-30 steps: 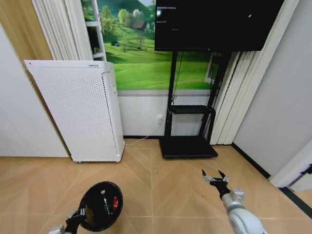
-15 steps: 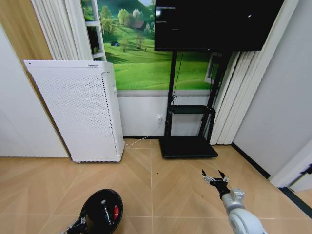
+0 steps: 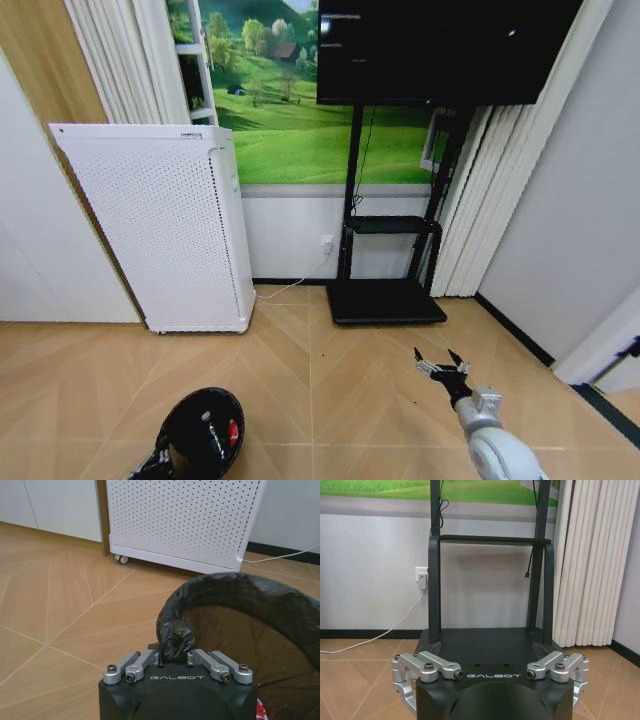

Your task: Pick up the trash bin and place the garbage on the floor into it.

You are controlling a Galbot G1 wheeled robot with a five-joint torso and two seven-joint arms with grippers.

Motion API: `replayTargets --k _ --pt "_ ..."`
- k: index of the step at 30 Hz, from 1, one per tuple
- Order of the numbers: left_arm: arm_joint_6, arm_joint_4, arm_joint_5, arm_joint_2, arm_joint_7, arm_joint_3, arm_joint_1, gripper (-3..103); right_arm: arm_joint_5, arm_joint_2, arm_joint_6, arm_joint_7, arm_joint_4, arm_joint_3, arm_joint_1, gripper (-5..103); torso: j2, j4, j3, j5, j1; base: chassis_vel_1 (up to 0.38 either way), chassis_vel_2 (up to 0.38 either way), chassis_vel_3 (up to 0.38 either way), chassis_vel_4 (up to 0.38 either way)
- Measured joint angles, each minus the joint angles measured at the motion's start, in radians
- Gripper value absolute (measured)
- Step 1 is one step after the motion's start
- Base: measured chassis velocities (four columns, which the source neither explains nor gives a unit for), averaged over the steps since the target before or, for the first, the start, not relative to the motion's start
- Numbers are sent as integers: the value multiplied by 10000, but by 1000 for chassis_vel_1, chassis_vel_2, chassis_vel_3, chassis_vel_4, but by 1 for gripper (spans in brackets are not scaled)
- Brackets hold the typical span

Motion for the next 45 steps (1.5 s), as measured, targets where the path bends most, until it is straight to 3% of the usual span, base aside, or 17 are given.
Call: replayTargets --k 2,6,10,11,12,14,16,20,21,26,33,38,45 --pt "9 -17 0 8 -29 -16 -16 24 0 0 0 0 0 0 0 100 0 0 0 0 0 0 0 0 0" --pt "15 3 41 50 -48 -102 -98 45 0 0 0 0 0 0 0 100 0 -1 0 0 0 0 0 0 0" --pt "-4 6 110 68 -47 -143 -128 51 0 0 0 0 0 0 1 100 0 0 0 0 0 0 0 0 0" --pt "-52 6 188 79 -47 -171 -151 57 0 0 0 -1 0 1 0 100 0 0 0 0 0 0 0 0 0" --pt "-304 -90 518 98 38 -268 -205 68 0 0 0 0 0 0 0 100 0 0 0 -1 0 0 0 0 0" --pt "-345 -120 571 101 58 -285 -211 68 0 0 0 0 0 0 1 100 0 0 0 -1 0 0 0 0 0" --pt "-751 -452 1104 155 224 -503 -275 84 0 0 0 0 0 0 0 100 0 0 1 1 0 0 0 0 0" --pt "-1095 -979 1684 325 462 -816 -524 89 0 0 0 0 0 0 1 100 0 0 0 2 0 0 0 0 0" --pt "-1260 -1279 1904 483 645 -973 -857 98 0 0 0 0 0 0 0 100 0 0 0 1 0 0 0 0 0" --pt "-1518 -1531 1804 800 933 -1081 -1530 100 0 0 0 0 0 0 0 100 0 -2 1 2 0 0 0 0 0" --pt "-1681 -1354 835 1086 1078 -646 -2470 100 -1 0 0 0 0 0 1 100 0 0 1 -2 0 0 0 0 0" --pt "-1344 -1162 787 1080 878 -67 -3005 100 0 0 0 0 1 0 0 100 0 0 1 1 1 0 0 0 0" --pt "-1180 -1028 861 1083 786 48 -3154 100 -1 0 0 0 0 0 0 100 0 0 1 1 1 0 0 0 0"
